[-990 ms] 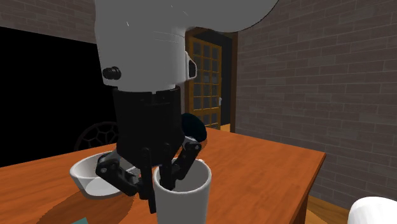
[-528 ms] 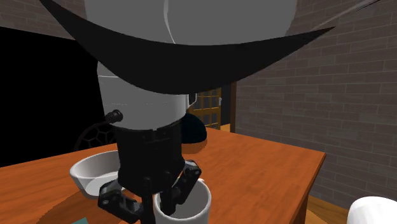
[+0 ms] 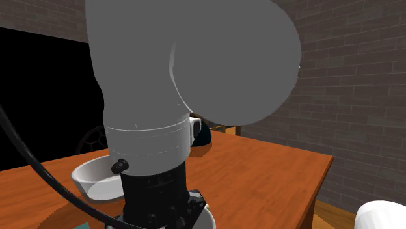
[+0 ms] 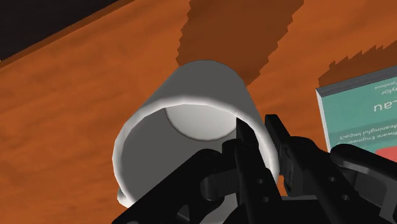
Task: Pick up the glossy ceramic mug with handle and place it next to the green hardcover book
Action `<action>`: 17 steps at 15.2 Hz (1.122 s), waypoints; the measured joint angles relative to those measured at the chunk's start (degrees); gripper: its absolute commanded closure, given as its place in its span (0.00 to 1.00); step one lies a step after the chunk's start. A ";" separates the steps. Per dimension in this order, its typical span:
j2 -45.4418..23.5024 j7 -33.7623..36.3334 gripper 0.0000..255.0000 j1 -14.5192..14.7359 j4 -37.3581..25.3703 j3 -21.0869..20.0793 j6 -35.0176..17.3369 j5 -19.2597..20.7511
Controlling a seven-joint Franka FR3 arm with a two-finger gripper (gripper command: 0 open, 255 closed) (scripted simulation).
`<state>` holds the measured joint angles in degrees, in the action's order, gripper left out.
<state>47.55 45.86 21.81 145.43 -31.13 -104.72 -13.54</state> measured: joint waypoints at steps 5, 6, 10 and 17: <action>0.02 0.06 1.00 0.10 0.70 -0.23 -0.69 -0.20; 0.01 0.06 1.00 0.10 0.71 -0.23 -0.71 -0.20; 0.01 0.06 0.00 0.10 0.72 -0.23 -0.73 -0.20; 0.11 0.26 0.00 -0.29 -5.15 1.05 5.10 0.87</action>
<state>47.67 46.12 21.52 140.28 -30.09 -99.62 -12.67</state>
